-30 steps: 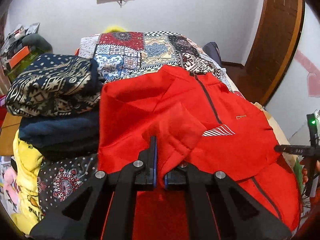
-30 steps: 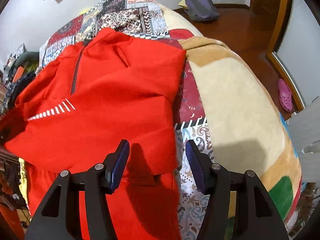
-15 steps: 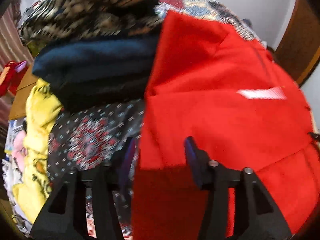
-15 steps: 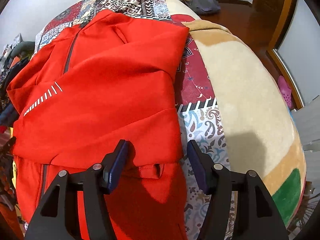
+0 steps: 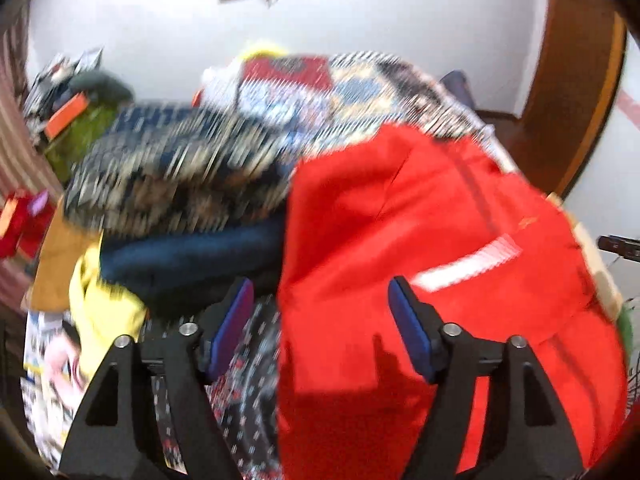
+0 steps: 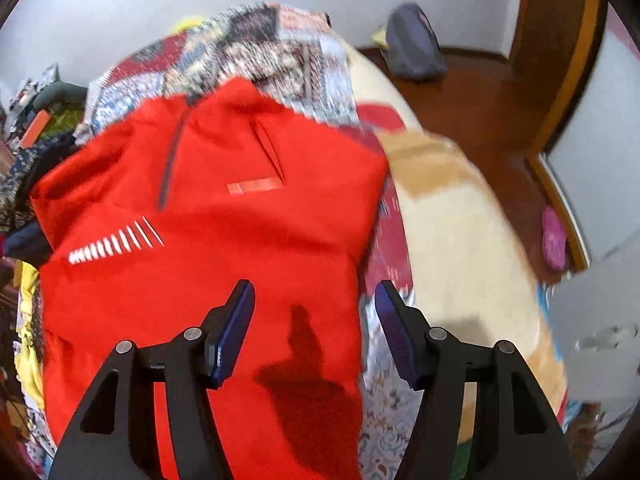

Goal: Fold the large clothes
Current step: 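Grasp the red jacket collar with the left gripper near the zipper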

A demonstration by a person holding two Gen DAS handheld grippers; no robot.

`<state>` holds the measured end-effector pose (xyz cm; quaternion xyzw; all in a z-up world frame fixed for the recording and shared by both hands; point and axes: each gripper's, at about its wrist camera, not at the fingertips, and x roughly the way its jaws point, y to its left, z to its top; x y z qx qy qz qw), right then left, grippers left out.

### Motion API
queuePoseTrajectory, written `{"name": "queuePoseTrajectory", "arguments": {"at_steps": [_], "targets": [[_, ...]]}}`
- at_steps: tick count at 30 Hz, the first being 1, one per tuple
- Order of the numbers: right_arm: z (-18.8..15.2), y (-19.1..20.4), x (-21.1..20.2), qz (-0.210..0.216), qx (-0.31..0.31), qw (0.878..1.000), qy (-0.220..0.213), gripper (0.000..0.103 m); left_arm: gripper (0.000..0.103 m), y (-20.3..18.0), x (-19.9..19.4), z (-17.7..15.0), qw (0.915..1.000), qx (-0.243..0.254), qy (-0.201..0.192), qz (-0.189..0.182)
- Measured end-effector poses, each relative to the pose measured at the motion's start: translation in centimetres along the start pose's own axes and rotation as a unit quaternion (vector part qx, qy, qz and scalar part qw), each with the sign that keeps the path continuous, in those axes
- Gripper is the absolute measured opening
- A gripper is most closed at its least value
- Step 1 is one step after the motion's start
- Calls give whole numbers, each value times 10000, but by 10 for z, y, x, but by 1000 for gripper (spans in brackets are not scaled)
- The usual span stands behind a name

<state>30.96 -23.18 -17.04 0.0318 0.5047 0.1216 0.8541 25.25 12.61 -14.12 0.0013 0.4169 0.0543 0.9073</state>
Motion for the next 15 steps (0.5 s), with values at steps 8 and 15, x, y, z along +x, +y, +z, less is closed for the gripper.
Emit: {"name": "queuePoseTrajectory", "arguments": {"at_steps": [8,15], "targets": [[53,28,-7,231,-330,9973,-608,59,85,-45,19,78,9972,389,-404,-494],[97,56,24,355,-584,9948,-755,62,85,-70,92,132,9968,411,-72,-688]]}}
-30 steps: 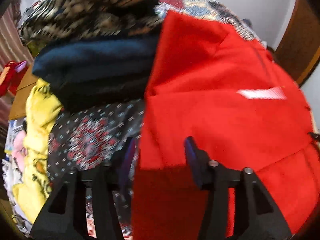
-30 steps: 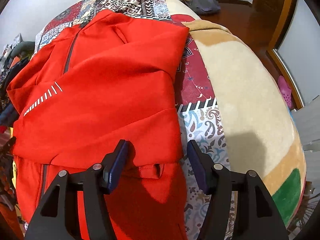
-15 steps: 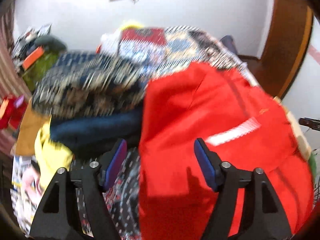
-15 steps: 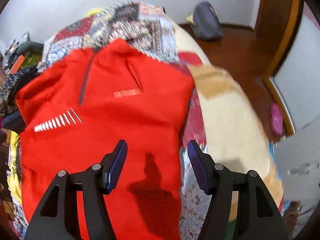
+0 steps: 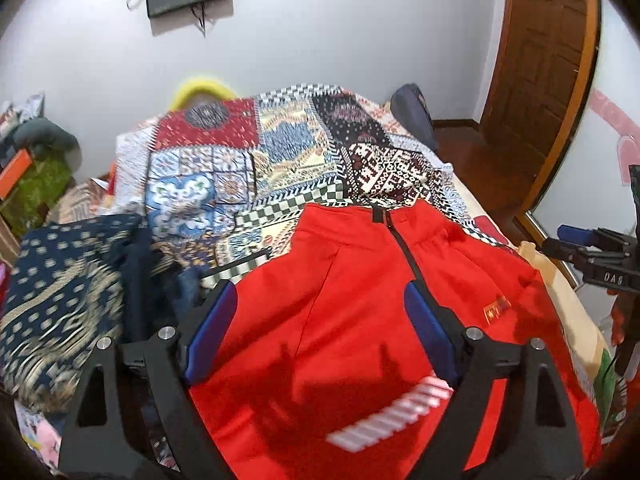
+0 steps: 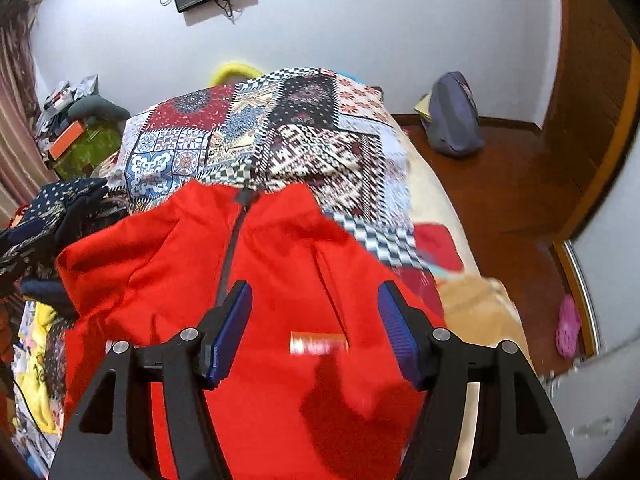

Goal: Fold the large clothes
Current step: 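Grasp the red jacket collar with the left gripper near the zipper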

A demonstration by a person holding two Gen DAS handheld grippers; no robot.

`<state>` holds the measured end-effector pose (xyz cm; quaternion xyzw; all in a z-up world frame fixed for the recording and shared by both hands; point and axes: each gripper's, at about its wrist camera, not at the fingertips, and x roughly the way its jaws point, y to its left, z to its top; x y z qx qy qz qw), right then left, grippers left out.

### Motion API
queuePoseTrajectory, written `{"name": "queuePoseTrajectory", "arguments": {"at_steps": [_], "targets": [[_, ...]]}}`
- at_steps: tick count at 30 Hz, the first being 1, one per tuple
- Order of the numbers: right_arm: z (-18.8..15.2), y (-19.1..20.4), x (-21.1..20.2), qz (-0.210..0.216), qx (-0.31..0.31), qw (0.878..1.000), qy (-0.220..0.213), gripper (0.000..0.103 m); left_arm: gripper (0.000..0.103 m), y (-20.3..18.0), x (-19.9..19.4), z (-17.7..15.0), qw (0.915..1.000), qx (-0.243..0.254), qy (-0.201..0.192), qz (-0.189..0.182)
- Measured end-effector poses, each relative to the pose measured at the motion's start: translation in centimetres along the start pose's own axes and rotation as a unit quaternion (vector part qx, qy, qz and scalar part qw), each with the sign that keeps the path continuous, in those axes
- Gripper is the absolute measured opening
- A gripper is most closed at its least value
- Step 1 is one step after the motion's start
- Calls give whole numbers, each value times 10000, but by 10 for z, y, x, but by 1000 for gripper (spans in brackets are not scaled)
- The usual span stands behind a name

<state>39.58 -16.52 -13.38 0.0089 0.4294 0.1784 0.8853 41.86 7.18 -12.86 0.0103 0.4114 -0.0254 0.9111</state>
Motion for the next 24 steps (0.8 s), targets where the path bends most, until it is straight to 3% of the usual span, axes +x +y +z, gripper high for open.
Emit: {"name": "queuePoseTrajectory", "arguments": {"at_steps": [6,11,18,21,23,24], "targets": [[28,2,68,104,89,9995,285,62,85,15,76,16,9972,-406,564,-268],[44,-6,129,226,323,9974,609,62,85,24,126,24,9946,-594,814,-243],[57,-6,183,721,707,9905,929,62,85,40,179,26,9867,-1076,1142,-423],[54,-1,194,703,663,9904,984,64,77,44,191,19,9820,-1266,1223,-682],[52,6,190,624,444,9933,863,56,64,42,186,16,9842,-1224,1033,-753],[50,9,187,643,349,9941,806,45,45,39,182,16,9848,-1164,968,-848]]}}
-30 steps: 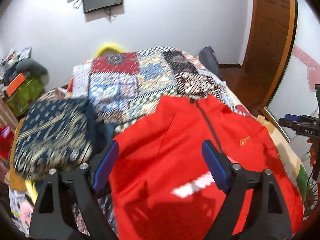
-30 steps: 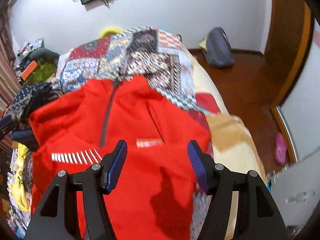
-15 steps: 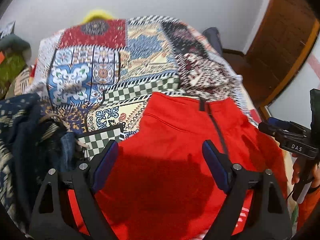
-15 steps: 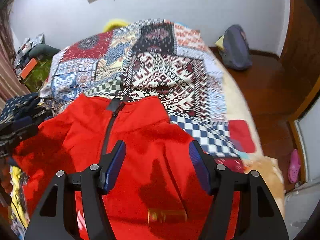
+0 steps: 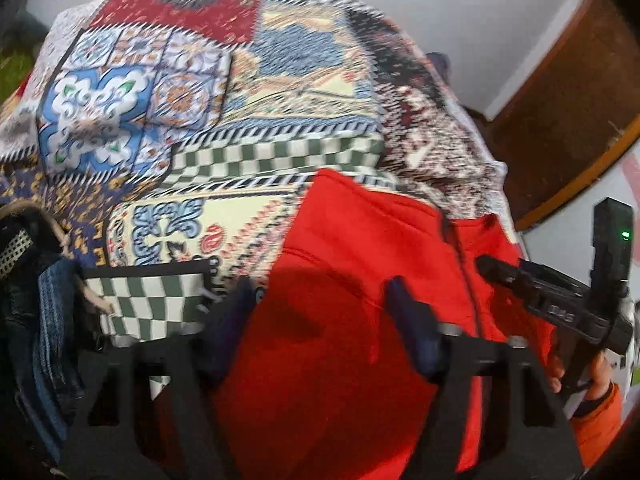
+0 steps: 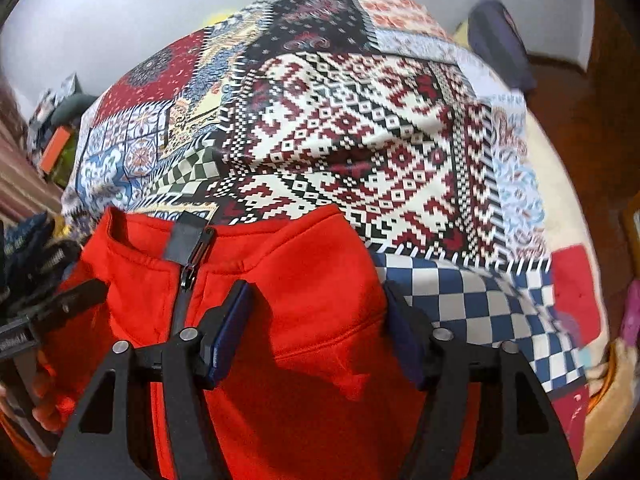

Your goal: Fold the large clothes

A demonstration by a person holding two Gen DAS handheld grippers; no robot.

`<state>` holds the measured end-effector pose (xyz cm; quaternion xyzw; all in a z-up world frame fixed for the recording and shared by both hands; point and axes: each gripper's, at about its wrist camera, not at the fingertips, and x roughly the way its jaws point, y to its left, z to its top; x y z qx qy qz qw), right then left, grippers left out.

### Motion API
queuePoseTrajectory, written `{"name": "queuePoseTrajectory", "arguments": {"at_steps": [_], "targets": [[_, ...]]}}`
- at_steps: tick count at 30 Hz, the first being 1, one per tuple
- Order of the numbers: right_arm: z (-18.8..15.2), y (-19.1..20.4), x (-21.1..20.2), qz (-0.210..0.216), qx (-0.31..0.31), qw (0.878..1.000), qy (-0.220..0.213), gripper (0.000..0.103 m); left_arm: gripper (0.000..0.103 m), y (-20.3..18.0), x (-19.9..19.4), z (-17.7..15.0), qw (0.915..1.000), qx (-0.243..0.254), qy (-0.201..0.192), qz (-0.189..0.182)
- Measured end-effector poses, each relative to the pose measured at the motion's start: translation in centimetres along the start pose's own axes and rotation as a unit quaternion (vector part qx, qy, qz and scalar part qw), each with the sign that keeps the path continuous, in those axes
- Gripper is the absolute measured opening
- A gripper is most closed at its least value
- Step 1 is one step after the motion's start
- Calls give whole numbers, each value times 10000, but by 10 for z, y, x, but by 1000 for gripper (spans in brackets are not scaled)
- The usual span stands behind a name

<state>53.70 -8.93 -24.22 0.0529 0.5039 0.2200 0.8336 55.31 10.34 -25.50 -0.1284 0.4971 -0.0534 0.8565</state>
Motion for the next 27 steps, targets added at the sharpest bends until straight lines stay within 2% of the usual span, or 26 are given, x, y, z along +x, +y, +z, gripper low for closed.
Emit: {"name": "queuePoseTrajectory", "arguments": {"at_steps": [1,3,4,7,13,17,21,27], "targets": [[-1,1,0,9,-47,10000,-20,39,30,-4,-3,-2,10000,55,-41,-16],[-5,3,-6,173,-58,9998,-14,18,16,-12,-7,-4,9998,152,-91,121],[-7,4,-8,226,-36,9997,-11,16,3,-16,-10,-4,9994,228,-122,233],[-14,12,-30,86,-146,9996,-221,15,2,-31,-32,-8,9974,576,-284,330],[-27,26,-101,112,-405,9967,-693,14,2,-64,-106,-29,9931,1006,-596,104],[-44,40,-150,221,-549,9936,-966,14,2,-76,-148,-50,9911,1103,-740,-25],[-75,52,-185,258,-700,9914,-1073,14,2,-82,-186,-82,9904,1132,-771,-174],[-123,61,-203,342,-786,9911,-1016,14,2,-86,-219,-138,9891,1269,-680,-301]]}}
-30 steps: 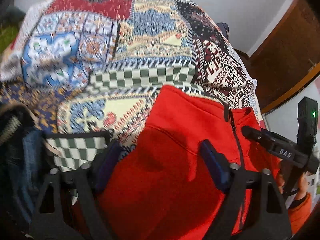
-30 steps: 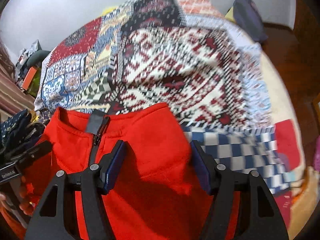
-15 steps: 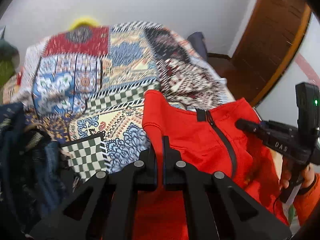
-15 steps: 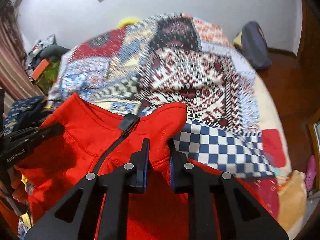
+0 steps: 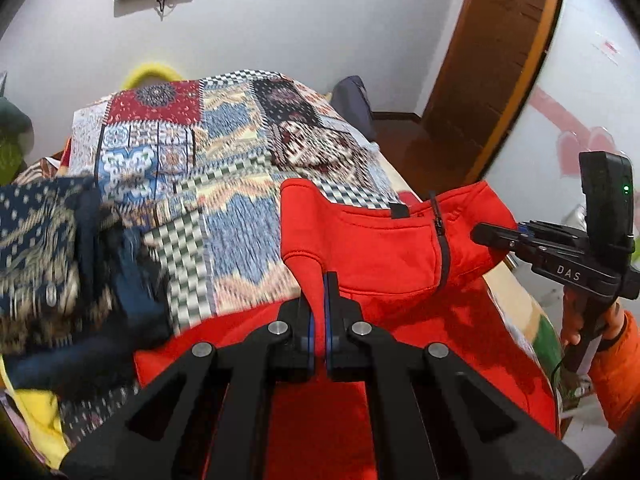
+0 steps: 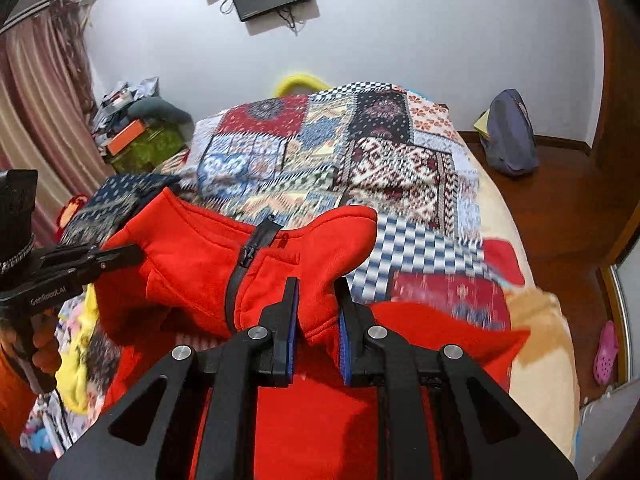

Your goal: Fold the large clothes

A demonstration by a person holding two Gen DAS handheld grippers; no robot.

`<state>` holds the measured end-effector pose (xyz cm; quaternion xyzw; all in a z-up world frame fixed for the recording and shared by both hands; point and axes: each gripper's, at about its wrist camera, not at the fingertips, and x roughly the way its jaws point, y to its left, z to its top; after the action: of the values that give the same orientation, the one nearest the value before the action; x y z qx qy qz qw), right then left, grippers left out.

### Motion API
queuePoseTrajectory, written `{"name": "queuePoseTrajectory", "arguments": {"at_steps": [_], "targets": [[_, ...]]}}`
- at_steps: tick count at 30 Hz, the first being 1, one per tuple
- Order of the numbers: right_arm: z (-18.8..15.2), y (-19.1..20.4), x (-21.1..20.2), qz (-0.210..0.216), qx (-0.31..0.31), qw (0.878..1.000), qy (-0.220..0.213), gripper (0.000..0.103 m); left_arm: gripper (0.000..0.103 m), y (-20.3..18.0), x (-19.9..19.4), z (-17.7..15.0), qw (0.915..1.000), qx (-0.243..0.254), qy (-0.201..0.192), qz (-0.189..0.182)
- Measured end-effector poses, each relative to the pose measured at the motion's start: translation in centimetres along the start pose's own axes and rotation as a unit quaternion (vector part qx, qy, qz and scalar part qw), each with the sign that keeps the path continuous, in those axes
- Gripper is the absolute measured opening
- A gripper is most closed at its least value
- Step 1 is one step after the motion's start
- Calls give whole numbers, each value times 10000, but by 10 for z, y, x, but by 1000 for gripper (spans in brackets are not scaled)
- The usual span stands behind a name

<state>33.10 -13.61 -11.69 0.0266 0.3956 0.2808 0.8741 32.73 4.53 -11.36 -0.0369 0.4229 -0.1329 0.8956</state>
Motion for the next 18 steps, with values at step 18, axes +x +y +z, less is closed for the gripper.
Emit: {"name": "queuePoseTrajectory", "arguments": {"at_steps": [18], "targets": [[-115,17,-13,-16,-119,9956,924,23,2,-10,10,-136,9961,-10,881,93]]}}
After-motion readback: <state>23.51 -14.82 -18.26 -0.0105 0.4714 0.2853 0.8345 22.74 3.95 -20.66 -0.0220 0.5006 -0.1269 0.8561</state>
